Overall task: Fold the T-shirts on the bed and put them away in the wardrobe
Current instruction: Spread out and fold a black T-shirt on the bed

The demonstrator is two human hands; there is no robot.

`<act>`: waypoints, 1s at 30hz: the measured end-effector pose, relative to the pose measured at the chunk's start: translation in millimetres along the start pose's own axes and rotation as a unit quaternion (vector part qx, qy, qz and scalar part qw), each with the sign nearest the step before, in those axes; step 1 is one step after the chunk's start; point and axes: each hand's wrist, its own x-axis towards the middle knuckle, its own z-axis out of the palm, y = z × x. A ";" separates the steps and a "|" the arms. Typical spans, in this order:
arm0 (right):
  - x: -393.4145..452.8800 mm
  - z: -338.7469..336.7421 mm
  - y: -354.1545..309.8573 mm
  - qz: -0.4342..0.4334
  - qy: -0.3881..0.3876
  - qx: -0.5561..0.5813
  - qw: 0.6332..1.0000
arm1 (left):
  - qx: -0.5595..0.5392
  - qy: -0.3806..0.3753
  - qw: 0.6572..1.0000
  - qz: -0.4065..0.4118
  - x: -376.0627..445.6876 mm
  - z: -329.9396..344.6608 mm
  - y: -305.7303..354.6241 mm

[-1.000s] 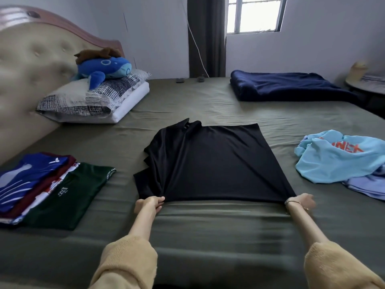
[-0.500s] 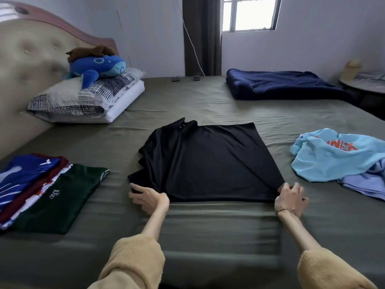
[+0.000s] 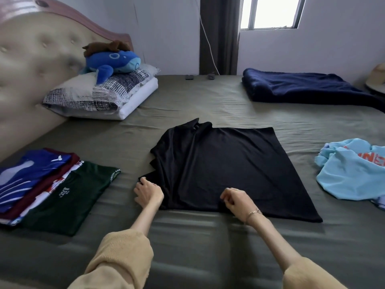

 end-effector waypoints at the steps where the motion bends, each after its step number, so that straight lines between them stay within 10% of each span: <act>1: 5.3 8.2 -11.3 -0.016 -0.014 0.009 1.000 | -0.002 -0.005 1.000 -0.002 8.1 -1.8 -3.0; 11: 52.1 67.7 -117.8 -0.117 -0.101 0.018 0.988 | 0.035 -0.094 0.992 0.082 72.7 -5.5 -30.4; 20: 59.6 113.1 -189.1 -0.090 -0.041 -0.103 0.990 | -0.262 -0.168 0.950 0.004 79.8 -65.4 -49.0; 30: 59.7 112.4 -201.1 -0.111 -0.155 -0.072 0.979 | -0.145 -0.244 0.958 -0.046 69.5 -81.3 -79.3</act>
